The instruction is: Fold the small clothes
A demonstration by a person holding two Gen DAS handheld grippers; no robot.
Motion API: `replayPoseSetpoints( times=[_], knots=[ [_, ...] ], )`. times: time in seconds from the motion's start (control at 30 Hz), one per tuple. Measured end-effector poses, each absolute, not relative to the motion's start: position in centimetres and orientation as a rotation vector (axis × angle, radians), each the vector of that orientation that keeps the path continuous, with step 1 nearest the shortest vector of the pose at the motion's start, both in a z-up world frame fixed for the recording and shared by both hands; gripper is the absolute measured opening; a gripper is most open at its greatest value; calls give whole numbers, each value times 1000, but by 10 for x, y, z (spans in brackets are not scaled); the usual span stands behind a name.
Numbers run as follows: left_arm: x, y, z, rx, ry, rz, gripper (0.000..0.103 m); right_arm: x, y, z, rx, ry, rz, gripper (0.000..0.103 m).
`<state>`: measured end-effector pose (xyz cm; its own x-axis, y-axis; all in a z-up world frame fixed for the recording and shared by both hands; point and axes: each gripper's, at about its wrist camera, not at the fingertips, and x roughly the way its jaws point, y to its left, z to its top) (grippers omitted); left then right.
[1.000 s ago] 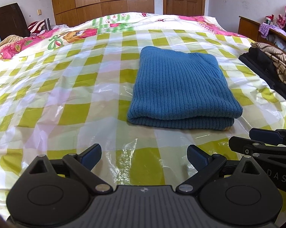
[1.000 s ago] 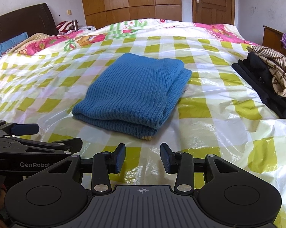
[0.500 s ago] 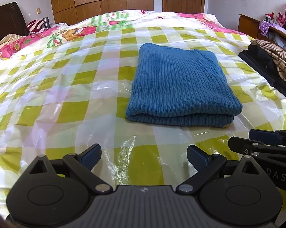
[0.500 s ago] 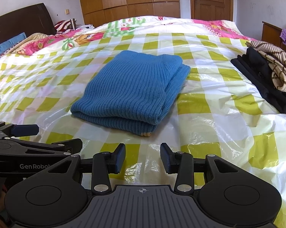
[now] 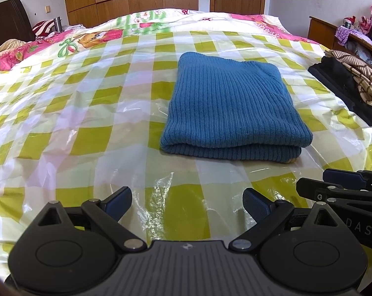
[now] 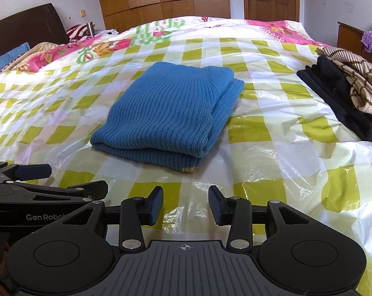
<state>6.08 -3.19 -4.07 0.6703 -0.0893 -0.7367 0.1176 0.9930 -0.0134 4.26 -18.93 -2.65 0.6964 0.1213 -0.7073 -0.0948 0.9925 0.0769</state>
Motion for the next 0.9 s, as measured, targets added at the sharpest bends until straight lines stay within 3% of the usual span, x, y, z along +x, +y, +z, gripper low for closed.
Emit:
replayPoseSetpoints(
  times=[0.9],
  knots=[
    [64, -30, -43, 14, 855, -121, 103, 44, -189, -28, 33, 795, 107, 40]
  ],
)
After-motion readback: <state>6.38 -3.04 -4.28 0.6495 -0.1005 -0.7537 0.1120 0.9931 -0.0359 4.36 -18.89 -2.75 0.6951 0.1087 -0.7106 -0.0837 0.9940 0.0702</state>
